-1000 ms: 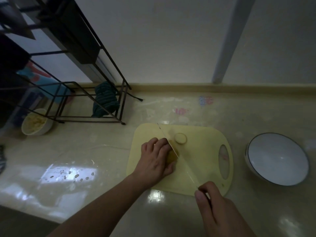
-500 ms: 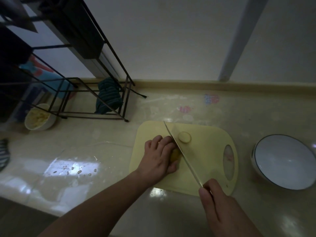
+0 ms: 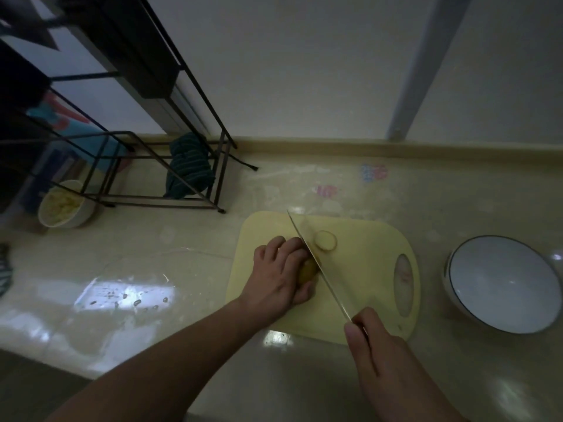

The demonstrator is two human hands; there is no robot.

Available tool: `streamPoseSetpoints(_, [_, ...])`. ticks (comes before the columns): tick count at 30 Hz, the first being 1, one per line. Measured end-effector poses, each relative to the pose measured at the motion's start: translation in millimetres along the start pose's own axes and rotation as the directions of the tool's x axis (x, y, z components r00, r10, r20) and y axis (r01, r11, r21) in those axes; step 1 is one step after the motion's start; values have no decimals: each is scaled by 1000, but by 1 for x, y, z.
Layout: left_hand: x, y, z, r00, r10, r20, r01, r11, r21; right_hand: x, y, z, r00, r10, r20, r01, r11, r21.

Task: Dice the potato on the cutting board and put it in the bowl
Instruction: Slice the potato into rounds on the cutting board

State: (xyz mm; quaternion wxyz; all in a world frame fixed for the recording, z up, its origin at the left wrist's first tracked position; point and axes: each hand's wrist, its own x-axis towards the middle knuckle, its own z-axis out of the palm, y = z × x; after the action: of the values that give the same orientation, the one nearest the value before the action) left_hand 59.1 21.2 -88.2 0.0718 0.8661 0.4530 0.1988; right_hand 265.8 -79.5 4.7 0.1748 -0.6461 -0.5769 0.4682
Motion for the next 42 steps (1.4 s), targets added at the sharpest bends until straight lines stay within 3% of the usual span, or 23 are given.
streamPoseSetpoints(4, [-2,0,2,1000,1,0,-1,1000,-3,-12,8,-1,999,30,36,-29,999,-13])
streamPoseSetpoints(12, [-2,2,4,1000,-3,-29,3,1000,2,39,1,15,992,-122,-28,122,992,6])
streamPoseSetpoints(16, [-2,1,3,1000,-13,-25,13,1000,10,47,3,16,992,-123,-24,123,992,7])
streamPoseSetpoints(19, [-4,0,0,999,-34,28,34,999,-5,46,8,9,999,-48,1,48,994,97])
streamPoseSetpoints(21, [-5,0,-4,996,-49,70,51,998,-39,44,10,2,998,56,35,-63,966,250])
streamPoseSetpoints(25, [-4,0,-8,995,-45,84,53,995,-89,43,10,-12,951,228,207,-303,811,500])
streamPoseSetpoints(28, [-8,0,-7,996,-48,81,55,995,-84,46,14,-20,904,261,338,-422,671,610])
streamPoseSetpoints(34, [-8,1,-9,995,-63,75,68,996,-64,51,26,-33,840,276,468,-541,507,671])
streamPoseSetpoints(36, [-7,1,-11,995,-65,81,71,995,-76,49,25,-33,859,268,437,-510,537,672])
streamPoseSetpoints(38, [-8,1,-14,995,-59,81,67,993,-98,43,18,-29,917,235,322,-388,711,587])
streamPoseSetpoints(40, [-11,1,-15,997,-47,65,52,994,-92,32,7,-25,984,136,118,-169,924,344])
streamPoseSetpoints(42, [-15,2,-15,998,-40,47,42,998,-54,20,1,-20,1000,-12,0,12,993,116])
